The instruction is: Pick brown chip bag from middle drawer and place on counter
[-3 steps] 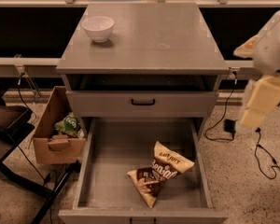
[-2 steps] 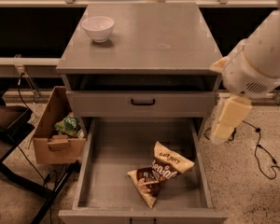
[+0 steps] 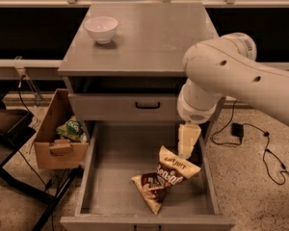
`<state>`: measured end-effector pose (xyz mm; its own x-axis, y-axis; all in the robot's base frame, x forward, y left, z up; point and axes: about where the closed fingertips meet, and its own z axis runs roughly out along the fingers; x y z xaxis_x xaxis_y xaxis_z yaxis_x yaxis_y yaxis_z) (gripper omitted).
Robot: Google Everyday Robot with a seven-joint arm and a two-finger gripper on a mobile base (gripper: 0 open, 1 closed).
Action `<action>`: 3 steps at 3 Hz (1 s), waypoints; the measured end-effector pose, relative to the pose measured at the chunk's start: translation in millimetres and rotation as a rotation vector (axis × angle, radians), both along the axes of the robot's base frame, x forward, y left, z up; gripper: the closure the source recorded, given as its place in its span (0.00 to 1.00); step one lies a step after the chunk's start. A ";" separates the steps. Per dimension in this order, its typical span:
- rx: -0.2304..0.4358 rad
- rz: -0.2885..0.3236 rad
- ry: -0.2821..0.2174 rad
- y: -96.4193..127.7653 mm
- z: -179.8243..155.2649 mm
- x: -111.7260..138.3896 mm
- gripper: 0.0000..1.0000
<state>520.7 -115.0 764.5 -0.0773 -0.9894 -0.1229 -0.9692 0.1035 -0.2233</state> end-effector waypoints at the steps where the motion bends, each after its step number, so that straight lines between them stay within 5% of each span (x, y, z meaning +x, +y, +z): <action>1: -0.001 0.005 0.002 0.1 -4.0 0.4 0.00; 3: -0.070 0.152 0.050 -1.5 -115.8 13.7 0.00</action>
Offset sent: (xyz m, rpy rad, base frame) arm 0.0158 0.0024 -0.1097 -0.0420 0.0563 0.1320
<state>534.3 -116.5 648.7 0.0696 -0.9962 -0.0532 -0.9826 -0.0593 -0.1759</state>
